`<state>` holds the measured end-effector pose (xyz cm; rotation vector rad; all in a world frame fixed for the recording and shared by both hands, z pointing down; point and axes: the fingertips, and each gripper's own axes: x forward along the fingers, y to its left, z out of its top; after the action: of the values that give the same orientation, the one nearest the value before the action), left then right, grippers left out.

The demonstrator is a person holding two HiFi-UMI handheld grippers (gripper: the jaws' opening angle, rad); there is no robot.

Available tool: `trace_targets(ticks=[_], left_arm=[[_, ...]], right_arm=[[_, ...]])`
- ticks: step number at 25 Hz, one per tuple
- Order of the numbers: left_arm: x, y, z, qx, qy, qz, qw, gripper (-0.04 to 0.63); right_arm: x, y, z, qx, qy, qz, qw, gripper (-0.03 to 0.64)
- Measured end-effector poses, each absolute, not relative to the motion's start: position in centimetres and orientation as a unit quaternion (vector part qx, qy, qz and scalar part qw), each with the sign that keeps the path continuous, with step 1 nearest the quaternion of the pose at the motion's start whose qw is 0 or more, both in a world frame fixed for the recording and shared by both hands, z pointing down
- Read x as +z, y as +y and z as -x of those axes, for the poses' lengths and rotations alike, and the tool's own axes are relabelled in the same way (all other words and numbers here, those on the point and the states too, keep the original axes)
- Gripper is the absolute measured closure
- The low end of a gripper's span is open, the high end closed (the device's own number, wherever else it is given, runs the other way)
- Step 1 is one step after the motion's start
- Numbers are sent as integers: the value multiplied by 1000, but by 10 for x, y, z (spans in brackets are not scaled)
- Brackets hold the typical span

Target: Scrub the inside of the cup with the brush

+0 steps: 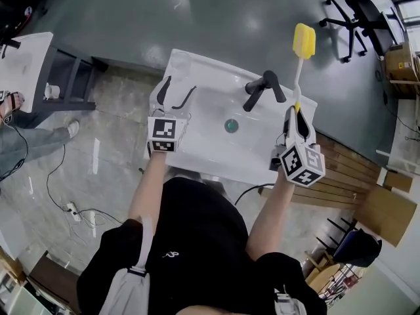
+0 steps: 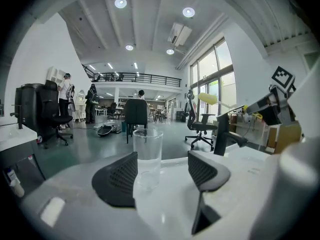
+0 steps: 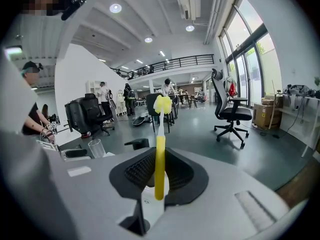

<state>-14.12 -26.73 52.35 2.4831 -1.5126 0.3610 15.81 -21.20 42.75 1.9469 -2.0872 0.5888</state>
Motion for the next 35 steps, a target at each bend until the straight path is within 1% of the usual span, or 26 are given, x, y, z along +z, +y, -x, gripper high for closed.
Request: trace_targets(ticks=[7,18,25,31,35], left_arm=[[540,-290,145,118,-506,-847,113,272],[546,-320,147,99,-497,-855,109,272],[550,-335,142,105,-484,-865,85,272],[544,-347,135,100,-473,-874,51,272],[545,-352,128,98,-460,-881,46,272]], right_arm=[[426,-224,-152,197,-710,-666,121,564],[424,-230,-155,195,-693,-680,138,563],[429,-228,-156,198,-682,-689,149,563],[434,-230,-153,202,-677,-690,156,563],[435,-232,-153,203,-674,-692,161,563]])
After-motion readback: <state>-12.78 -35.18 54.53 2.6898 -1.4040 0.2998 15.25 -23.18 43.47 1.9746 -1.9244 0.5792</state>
